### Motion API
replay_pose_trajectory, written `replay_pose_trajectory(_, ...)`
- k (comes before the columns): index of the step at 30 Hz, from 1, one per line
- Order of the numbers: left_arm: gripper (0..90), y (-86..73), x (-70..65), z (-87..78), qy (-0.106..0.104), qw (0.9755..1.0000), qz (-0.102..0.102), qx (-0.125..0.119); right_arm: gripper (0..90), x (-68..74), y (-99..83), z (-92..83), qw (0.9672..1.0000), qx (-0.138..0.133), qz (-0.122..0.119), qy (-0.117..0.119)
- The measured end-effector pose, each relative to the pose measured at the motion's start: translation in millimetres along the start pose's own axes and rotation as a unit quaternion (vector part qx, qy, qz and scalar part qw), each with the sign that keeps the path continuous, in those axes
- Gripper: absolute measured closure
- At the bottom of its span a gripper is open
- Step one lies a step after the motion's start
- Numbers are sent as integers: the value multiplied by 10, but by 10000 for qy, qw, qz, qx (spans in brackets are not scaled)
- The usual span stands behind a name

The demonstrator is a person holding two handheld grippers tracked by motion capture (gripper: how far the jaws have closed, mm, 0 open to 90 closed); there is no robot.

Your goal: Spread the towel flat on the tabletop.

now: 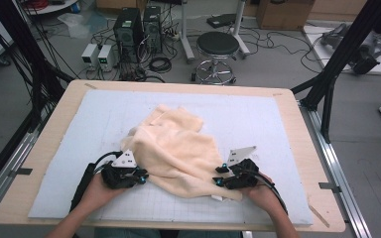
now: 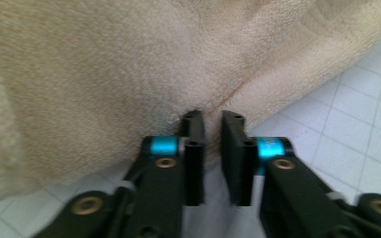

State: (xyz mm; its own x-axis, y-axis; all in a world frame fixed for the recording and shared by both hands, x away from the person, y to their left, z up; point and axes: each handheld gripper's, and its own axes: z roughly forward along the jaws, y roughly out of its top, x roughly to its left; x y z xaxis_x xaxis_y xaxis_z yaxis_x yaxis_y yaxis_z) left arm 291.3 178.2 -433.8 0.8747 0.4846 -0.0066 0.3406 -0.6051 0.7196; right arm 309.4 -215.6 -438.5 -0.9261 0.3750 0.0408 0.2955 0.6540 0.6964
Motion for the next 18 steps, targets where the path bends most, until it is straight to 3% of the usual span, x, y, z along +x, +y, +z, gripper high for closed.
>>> replay_pose_trajectory(1,837,1,-6,-11,24,10000,34,9,661,0,0,0,10000,0,0,0)
replay_pose_trajectory(3,863,5,-33,-65,22,9999,24,-103,831,30,30,1,9999,74,-88,41)
replay_pose_trajectory(4,864,5,-33,-65,22,9999,24,-103,831,30,30,1,9999,74,-88,41)
replay_pose_trajectory(5,866,2,-81,-164,-24,9996,-13,-278,848,60,52,-3,9998,128,-144,63)
replay_pose_trajectory(8,869,-23,-163,-358,-42,9990,92,-444,851,102,69,-22,9997,125,-202,90)
replay_pose_trajectory(11,872,-79,-294,-644,-28,9974,128,-709,853,234,113,-111,9994,-12,-310,154)
replay_pose_trajectory(14,874,-143,-494,-969,67,9965,216,-807,855,493,179,-335,9980,-415,-447,145)
replay_pose_trajectory(16,874,-167,-568,-1067,45,9961,203,-856,855,549,187,-382,9975,-491,-491,151)
replay_pose_trajectory(18,874,-200,-710,-1215,2,9956,238,-911,855,748,220,-508,9960,-603,-610,246)
